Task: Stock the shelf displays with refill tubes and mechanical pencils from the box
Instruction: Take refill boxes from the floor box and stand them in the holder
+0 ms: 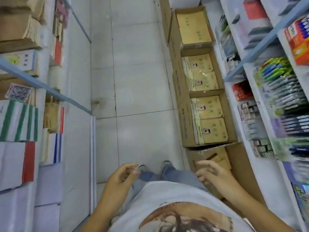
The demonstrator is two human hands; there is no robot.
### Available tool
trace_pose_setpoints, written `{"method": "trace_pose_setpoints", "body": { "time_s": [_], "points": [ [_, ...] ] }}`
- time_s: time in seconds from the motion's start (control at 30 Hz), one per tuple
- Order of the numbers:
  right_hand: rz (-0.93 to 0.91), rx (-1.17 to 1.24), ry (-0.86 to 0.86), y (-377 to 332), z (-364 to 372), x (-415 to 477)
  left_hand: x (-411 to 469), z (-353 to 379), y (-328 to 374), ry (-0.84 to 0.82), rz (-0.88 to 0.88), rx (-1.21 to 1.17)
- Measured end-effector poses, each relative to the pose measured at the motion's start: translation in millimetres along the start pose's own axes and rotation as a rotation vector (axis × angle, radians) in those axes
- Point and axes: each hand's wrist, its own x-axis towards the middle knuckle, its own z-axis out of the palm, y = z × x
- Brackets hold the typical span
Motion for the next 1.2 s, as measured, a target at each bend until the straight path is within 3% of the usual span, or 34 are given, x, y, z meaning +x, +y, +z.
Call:
{"method": "trace_pose_setpoints", "body": {
  "time_s": [0.27,0.6,0.9,1.2],
  "points": [
    [-0.054,-0.102,0.018,-54,-10,60,46,3,37,0.022,-0.002,-0.004],
    [-0.12,-0.206,-0.073,-215,25,198,183,-72,105,0.087,-0.046,0.004],
    [-0.038,-0.058,0.08,-388,16,289,366,-143,287,-0.03,0.038,0.061],
    [0.022,-0.003,0.119,-536,-39,432,557,-144,463,-0.057,0.087,0.095]
  ]
}}
